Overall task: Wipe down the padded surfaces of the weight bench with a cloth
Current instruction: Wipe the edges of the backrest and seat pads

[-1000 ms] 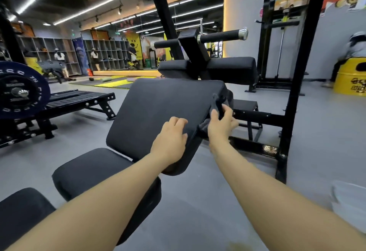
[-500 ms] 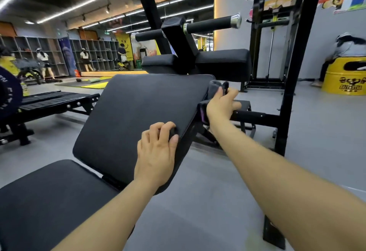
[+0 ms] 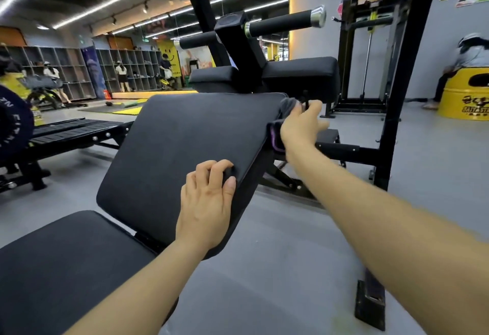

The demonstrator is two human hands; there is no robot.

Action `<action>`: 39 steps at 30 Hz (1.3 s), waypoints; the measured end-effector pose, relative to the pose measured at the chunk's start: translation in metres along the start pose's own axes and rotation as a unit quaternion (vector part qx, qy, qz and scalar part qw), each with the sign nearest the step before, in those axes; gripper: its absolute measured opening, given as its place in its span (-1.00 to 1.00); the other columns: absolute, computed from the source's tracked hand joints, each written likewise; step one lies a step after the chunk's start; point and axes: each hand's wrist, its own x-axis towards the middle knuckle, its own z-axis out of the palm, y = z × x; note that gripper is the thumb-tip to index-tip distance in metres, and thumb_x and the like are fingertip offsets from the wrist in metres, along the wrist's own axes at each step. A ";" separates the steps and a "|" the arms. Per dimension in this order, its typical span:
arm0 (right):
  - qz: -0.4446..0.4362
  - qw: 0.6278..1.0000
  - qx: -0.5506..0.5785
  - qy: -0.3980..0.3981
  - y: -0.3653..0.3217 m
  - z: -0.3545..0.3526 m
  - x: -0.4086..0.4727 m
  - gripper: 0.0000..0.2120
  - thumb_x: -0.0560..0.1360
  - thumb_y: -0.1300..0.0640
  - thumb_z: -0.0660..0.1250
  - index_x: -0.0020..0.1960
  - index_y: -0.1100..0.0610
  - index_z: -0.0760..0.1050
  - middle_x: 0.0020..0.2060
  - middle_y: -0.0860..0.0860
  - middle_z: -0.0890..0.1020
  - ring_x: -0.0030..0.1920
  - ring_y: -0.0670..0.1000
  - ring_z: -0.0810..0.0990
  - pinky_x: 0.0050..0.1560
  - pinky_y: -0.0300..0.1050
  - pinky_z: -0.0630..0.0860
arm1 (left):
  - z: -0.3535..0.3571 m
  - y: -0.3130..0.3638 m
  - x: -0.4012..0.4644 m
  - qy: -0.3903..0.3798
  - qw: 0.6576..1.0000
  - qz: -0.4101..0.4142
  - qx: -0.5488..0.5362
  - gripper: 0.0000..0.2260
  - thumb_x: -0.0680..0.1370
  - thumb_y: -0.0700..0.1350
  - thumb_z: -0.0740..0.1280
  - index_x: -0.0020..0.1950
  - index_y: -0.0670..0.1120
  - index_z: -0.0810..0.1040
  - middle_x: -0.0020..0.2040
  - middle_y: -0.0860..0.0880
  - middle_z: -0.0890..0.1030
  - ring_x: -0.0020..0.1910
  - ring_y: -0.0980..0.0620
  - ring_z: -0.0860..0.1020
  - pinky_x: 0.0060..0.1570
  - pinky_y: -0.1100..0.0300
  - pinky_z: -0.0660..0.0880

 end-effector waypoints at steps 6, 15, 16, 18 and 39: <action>-0.066 0.996 -0.004 -0.067 0.049 -0.003 -0.070 -0.74 0.61 0.02 0.11 0.23 0.11 0.22 0.07 0.04 0.22 -0.23 -0.04 0.38 -0.10 -0.16 0.32 | 0.001 -0.001 0.000 0.011 1.000 0.000 0.003 -0.69 0.56 0.14 -0.12 0.22 0.11 0.23 0.18 0.03 0.33 0.02 -0.03 0.33 -0.01 0.14 0.24; -0.068 0.992 -0.042 -0.097 0.043 -0.008 -0.041 -0.71 0.63 0.03 0.05 0.33 0.00 0.16 0.10 0.04 0.22 -0.27 -0.08 0.38 -0.10 -0.09 0.30 | 0.001 0.000 0.001 0.009 1.000 -0.003 -0.011 -0.69 0.55 0.14 -0.11 0.22 0.13 0.24 0.16 0.04 0.32 0.01 -0.01 0.32 0.02 0.15 0.21; -0.068 0.992 -0.043 -0.094 0.044 -0.007 -0.038 -0.70 0.63 0.02 0.04 0.35 -0.01 0.16 0.09 0.03 0.22 -0.28 -0.12 0.38 -0.11 -0.09 0.30 | 0.002 -0.001 0.002 0.010 1.000 -0.004 -0.012 -0.69 0.55 0.14 -0.10 0.22 0.13 0.24 0.16 0.05 0.32 0.01 0.00 0.31 0.02 0.16 0.21; -0.069 0.992 -0.045 -0.095 0.050 -0.006 -0.044 -0.70 0.63 0.01 0.05 0.33 0.02 0.18 0.07 0.02 0.23 -0.28 -0.15 0.36 -0.13 -0.13 0.29 | 0.003 -0.001 0.001 0.013 1.000 -0.003 -0.011 -0.70 0.55 0.14 -0.10 0.22 0.13 0.24 0.16 0.04 0.32 0.01 0.00 0.31 0.02 0.16 0.21; -0.063 0.989 -0.072 -0.111 0.056 -0.009 -0.062 -0.78 0.63 0.08 0.02 0.23 0.14 0.22 0.09 0.06 0.25 -0.16 0.06 0.35 -0.13 -0.16 0.20 | 0.003 0.000 0.000 0.026 1.000 -0.002 0.003 -0.71 0.57 0.11 -0.08 0.22 0.09 0.27 0.15 0.02 0.34 -0.02 -0.03 0.34 -0.03 0.12 0.26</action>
